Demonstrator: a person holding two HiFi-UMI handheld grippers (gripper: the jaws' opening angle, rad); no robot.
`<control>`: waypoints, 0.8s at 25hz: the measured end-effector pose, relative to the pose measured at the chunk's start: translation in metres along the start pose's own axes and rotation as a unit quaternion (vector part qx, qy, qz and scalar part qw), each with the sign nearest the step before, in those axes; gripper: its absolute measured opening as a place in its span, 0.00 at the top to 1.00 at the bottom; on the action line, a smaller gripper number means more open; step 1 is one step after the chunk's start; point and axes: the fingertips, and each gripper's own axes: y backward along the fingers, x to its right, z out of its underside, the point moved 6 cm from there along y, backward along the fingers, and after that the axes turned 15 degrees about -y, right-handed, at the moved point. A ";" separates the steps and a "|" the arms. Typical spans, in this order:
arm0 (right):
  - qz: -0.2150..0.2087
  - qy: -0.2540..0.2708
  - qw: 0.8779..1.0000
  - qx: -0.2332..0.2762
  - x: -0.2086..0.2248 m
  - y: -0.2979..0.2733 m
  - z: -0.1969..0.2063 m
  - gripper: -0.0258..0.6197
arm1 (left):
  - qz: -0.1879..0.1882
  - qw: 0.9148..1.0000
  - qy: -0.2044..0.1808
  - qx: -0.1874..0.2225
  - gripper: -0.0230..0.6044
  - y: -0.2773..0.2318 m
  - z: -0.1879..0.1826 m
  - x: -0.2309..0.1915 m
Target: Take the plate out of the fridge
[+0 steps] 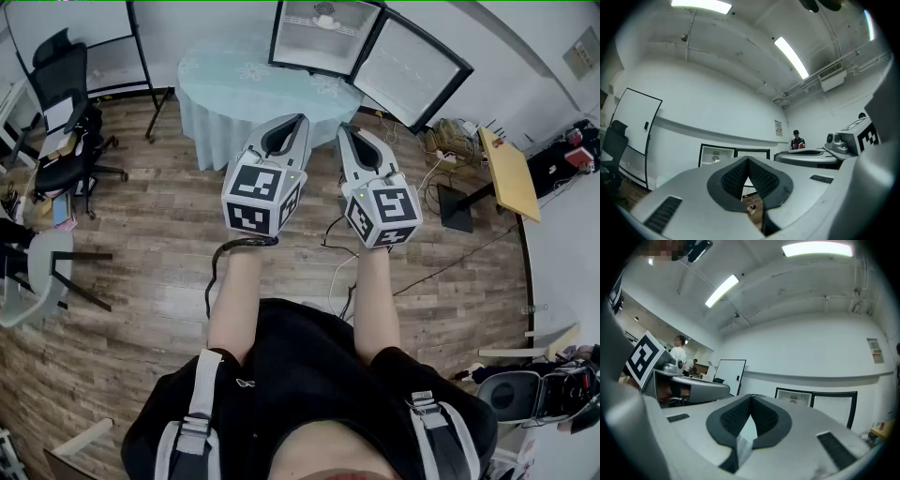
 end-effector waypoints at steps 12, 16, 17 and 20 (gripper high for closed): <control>-0.023 -0.028 0.999 -0.008 -0.028 -0.014 0.020 0.96 | -0.025 0.999 0.023 -0.019 0.98 0.035 0.019 -0.025; -0.025 -0.025 0.999 -0.014 -0.033 -0.012 0.022 0.96 | -0.022 0.999 0.041 -0.016 0.98 0.037 0.023 -0.027; -0.021 -0.026 0.999 -0.016 -0.032 -0.009 0.024 0.96 | -0.018 0.998 0.050 -0.014 0.98 0.036 0.024 -0.026; 0.000 -0.029 0.999 -0.028 -0.022 0.001 0.032 0.96 | 0.001 0.996 0.088 -0.010 0.98 0.029 0.033 -0.018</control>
